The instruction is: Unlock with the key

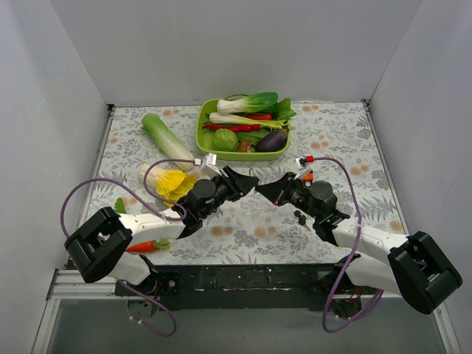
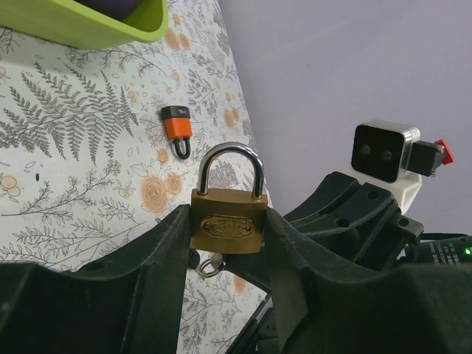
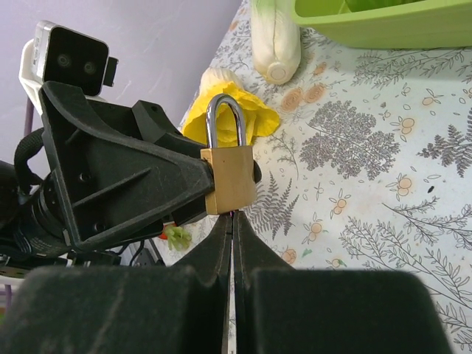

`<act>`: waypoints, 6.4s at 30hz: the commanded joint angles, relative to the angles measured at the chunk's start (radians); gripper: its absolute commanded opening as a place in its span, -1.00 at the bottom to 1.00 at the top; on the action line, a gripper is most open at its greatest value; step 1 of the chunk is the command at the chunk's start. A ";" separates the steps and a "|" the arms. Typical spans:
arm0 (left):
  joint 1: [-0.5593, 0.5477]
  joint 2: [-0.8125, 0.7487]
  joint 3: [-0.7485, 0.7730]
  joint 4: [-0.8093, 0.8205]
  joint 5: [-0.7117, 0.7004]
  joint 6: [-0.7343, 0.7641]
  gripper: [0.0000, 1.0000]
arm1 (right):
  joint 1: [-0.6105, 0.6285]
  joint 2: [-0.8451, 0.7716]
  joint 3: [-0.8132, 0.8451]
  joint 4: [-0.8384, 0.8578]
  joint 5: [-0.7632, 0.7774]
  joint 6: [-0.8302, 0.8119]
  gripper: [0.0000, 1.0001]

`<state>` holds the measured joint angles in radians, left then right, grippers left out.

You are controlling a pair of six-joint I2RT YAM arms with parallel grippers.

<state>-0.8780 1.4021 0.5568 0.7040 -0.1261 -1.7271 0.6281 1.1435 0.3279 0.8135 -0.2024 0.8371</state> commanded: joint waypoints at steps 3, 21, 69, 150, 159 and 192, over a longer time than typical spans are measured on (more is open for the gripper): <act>-0.050 -0.064 -0.011 0.178 0.304 0.020 -1.00 | -0.022 -0.013 0.003 0.110 0.052 0.037 -0.97; -0.050 -0.077 -0.024 0.281 0.399 0.073 -1.00 | -0.070 0.004 -0.041 0.257 -0.006 0.143 -0.97; -0.059 -0.032 0.262 -0.508 0.025 -0.038 -1.00 | 0.013 -0.209 0.122 -0.323 0.209 -0.408 -0.01; 0.140 -0.282 0.081 -0.357 0.711 0.412 -1.00 | -0.146 -0.386 0.243 -0.383 -0.316 -0.392 0.40; 0.194 -0.269 0.112 -0.388 1.002 0.544 -1.00 | -0.168 -0.206 0.430 -0.373 -0.761 -0.421 0.37; 0.320 -0.195 0.068 -0.152 1.303 0.416 -1.00 | -0.007 -0.021 0.517 -0.640 -0.799 -0.618 0.06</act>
<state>-0.5709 1.2186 0.6296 0.5098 1.1748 -1.3071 0.6174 1.1492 0.8234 0.1463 -1.0103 0.2234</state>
